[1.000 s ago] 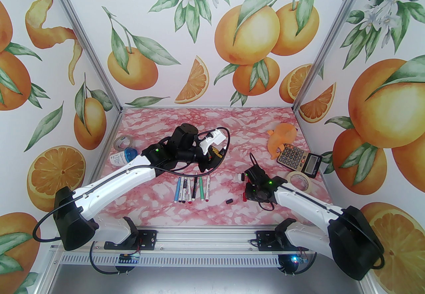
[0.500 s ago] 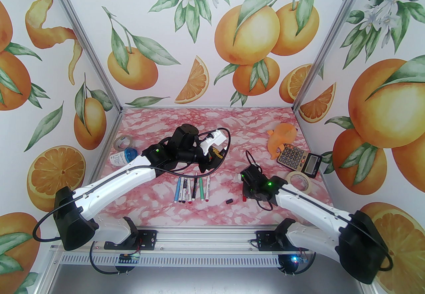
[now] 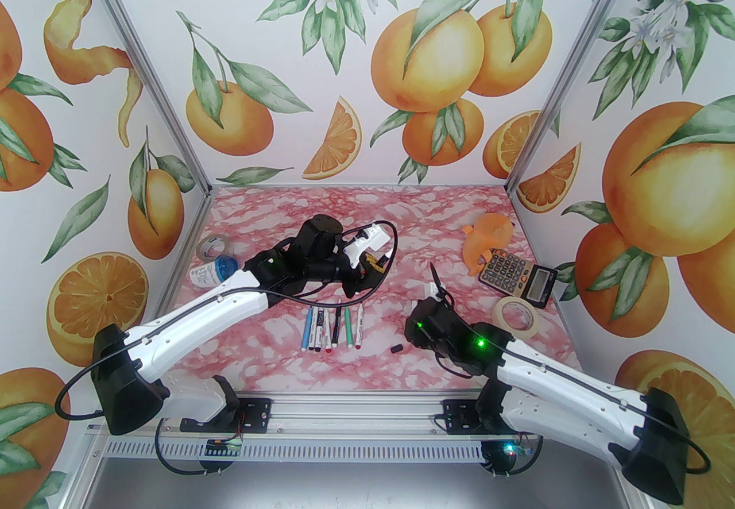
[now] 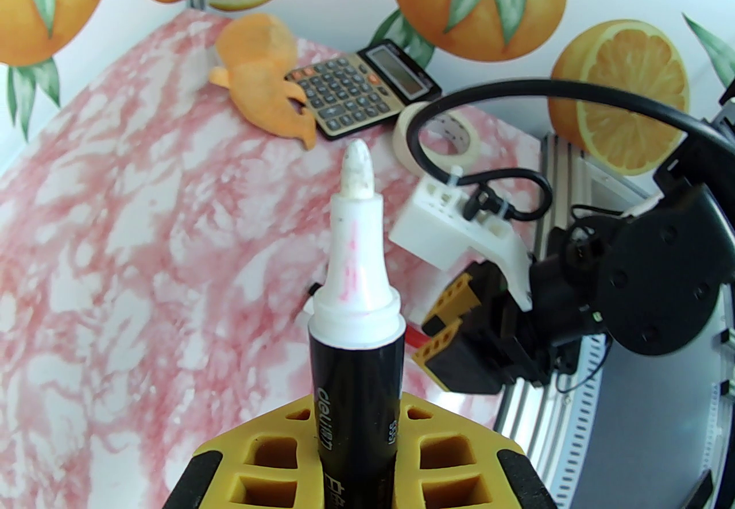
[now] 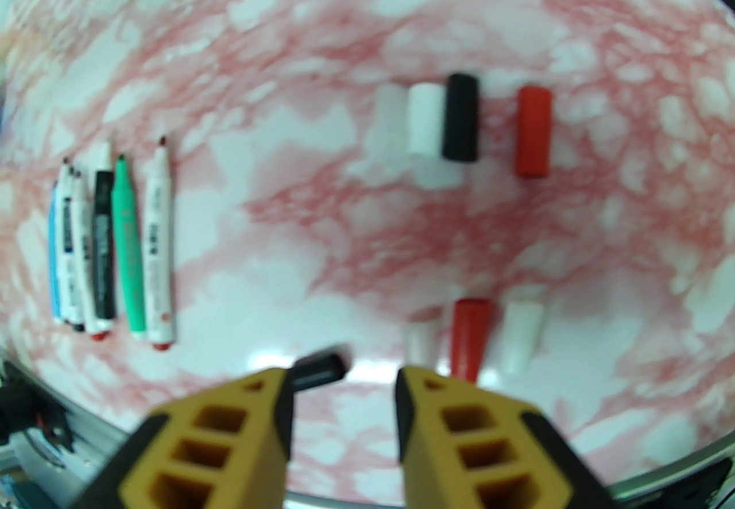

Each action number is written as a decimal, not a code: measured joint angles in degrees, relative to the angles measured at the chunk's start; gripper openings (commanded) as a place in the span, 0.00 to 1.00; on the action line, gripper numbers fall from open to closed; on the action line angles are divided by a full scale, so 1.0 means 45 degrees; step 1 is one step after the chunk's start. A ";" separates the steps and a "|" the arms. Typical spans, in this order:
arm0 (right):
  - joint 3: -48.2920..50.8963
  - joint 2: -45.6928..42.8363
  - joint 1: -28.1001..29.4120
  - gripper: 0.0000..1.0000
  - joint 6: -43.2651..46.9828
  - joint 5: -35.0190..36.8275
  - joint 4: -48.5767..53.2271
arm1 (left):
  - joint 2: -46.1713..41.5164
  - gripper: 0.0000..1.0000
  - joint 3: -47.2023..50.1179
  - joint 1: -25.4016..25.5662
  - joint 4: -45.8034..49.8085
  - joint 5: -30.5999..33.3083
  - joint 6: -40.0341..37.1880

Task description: Open the pen caps

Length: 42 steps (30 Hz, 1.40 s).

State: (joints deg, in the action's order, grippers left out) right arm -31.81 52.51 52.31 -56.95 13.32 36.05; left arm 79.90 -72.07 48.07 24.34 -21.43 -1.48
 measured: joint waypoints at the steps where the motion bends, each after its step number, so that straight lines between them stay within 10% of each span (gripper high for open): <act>1: 0.0005 0.0107 0.0160 0.37 -0.0141 0.0000 -0.0083 | -0.0010 0.04 0.0000 0.0000 -0.0005 0.0029 -0.0034; 19: -0.0024 0.3978 0.3371 0.39 -0.2458 0.0486 -0.1962 | -0.0010 0.05 0.0019 0.0000 0.0010 0.0102 -0.0097; 42: 0.0243 0.4410 0.3619 0.43 -0.3949 0.1059 -0.2195 | -0.0010 0.07 0.0029 0.0024 0.0019 0.0107 -0.0121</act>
State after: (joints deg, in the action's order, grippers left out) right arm -30.72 72.36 68.60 -74.72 18.09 26.17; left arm 79.85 -71.94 48.18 24.43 -20.95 -2.02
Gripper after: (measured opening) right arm 0.421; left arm 0.149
